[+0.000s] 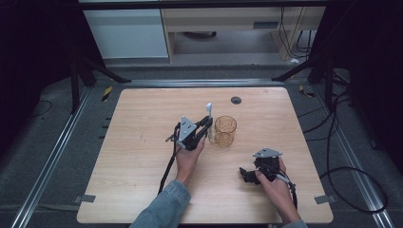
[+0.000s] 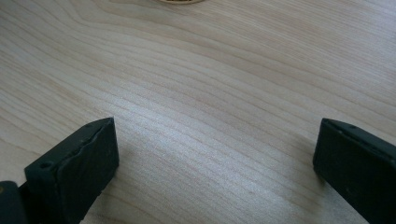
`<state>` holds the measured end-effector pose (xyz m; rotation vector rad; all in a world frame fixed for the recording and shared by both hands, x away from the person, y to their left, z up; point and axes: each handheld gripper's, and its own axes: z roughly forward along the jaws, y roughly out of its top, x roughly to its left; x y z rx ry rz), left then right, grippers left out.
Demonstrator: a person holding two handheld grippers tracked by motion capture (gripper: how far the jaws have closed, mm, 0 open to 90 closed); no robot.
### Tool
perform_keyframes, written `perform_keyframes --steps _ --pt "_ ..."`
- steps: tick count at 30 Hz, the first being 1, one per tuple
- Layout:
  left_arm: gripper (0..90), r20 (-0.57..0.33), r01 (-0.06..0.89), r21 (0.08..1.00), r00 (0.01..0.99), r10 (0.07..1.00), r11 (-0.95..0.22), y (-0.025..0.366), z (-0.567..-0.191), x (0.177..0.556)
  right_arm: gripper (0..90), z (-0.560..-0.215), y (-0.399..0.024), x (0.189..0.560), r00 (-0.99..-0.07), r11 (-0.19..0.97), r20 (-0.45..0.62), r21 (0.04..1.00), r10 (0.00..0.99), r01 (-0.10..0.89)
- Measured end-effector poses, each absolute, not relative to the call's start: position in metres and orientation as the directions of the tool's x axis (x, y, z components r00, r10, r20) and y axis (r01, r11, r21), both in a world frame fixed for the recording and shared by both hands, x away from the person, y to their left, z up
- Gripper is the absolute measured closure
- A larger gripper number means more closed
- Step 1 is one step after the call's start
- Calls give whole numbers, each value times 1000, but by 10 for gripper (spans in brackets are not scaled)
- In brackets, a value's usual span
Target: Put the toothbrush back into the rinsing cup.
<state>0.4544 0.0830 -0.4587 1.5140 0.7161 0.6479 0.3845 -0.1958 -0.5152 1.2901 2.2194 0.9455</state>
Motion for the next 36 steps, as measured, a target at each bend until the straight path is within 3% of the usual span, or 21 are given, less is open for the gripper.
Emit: perform_keyframes --steps 36 --pt "785 14 100 990 647 763 -103 81 -472 457 5 -515 -196 385 -494 346 -9 725 869 596"
